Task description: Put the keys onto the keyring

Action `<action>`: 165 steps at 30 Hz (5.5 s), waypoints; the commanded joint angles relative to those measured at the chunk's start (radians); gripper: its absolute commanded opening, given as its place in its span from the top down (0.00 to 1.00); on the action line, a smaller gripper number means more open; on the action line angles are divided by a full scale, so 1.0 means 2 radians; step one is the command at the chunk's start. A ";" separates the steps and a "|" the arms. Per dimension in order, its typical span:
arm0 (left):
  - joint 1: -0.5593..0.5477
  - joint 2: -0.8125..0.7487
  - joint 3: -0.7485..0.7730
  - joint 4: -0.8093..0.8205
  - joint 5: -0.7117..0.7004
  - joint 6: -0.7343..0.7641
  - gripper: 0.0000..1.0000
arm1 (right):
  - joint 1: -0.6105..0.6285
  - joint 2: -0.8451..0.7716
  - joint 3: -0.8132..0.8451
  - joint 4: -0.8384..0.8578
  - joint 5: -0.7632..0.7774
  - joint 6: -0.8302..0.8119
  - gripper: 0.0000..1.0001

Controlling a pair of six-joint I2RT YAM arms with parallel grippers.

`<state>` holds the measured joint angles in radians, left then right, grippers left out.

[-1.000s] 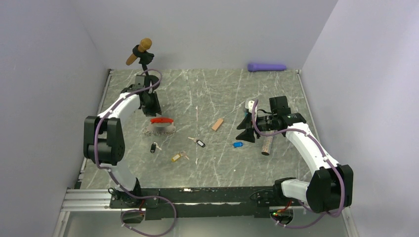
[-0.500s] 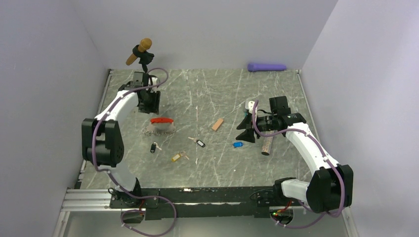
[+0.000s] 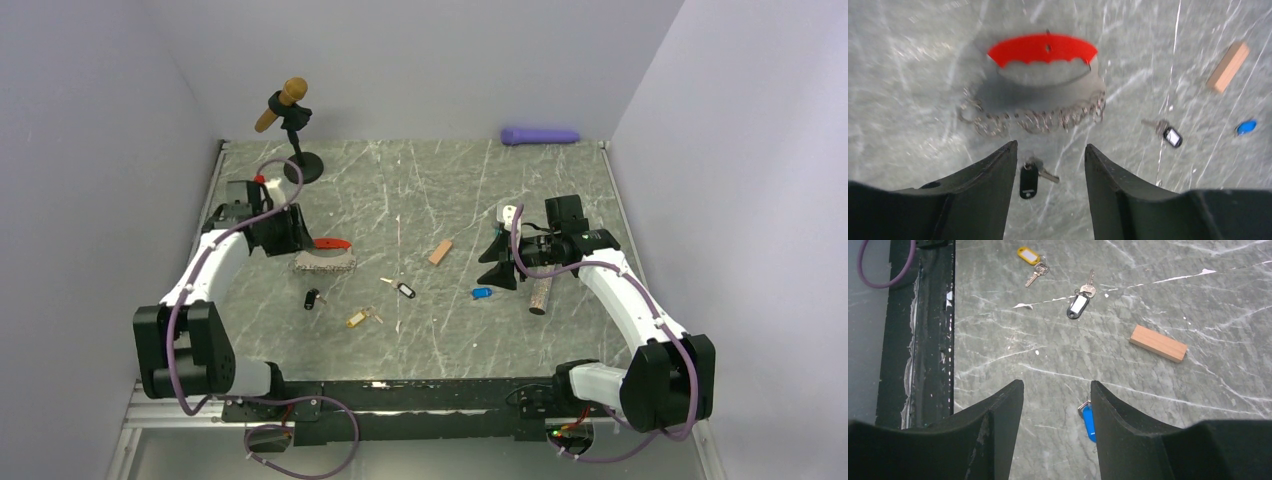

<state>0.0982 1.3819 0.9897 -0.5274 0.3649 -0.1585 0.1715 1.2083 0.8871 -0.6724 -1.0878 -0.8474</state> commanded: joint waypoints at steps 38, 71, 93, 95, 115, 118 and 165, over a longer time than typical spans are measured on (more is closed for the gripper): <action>-0.130 0.124 0.077 -0.080 -0.188 0.021 0.62 | -0.001 0.014 0.016 -0.066 -0.057 -0.095 0.42; -0.121 0.202 0.111 -0.101 -0.207 0.019 0.75 | 0.003 0.006 0.019 -0.089 -0.073 -0.121 0.41; -0.114 0.151 0.092 -0.073 -0.170 0.033 0.71 | 0.006 0.006 0.018 -0.092 -0.072 -0.126 0.41; -0.115 0.155 0.094 -0.077 -0.156 0.044 0.71 | 0.006 0.006 0.018 -0.092 -0.072 -0.126 0.41; -0.127 0.198 0.101 -0.063 -0.081 0.015 0.72 | 0.007 0.006 0.017 -0.094 -0.070 -0.129 0.41; -0.127 0.202 0.102 -0.067 -0.092 0.015 0.73 | 0.007 0.007 0.017 -0.094 -0.070 -0.129 0.41; -0.112 0.203 0.095 -0.084 -0.084 0.016 0.78 | 0.013 0.005 0.017 -0.094 -0.064 -0.134 0.40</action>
<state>-0.1150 1.7924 1.1774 -0.6758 0.2020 -0.1410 0.1917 1.2369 0.8875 -0.8612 -1.1839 -1.0813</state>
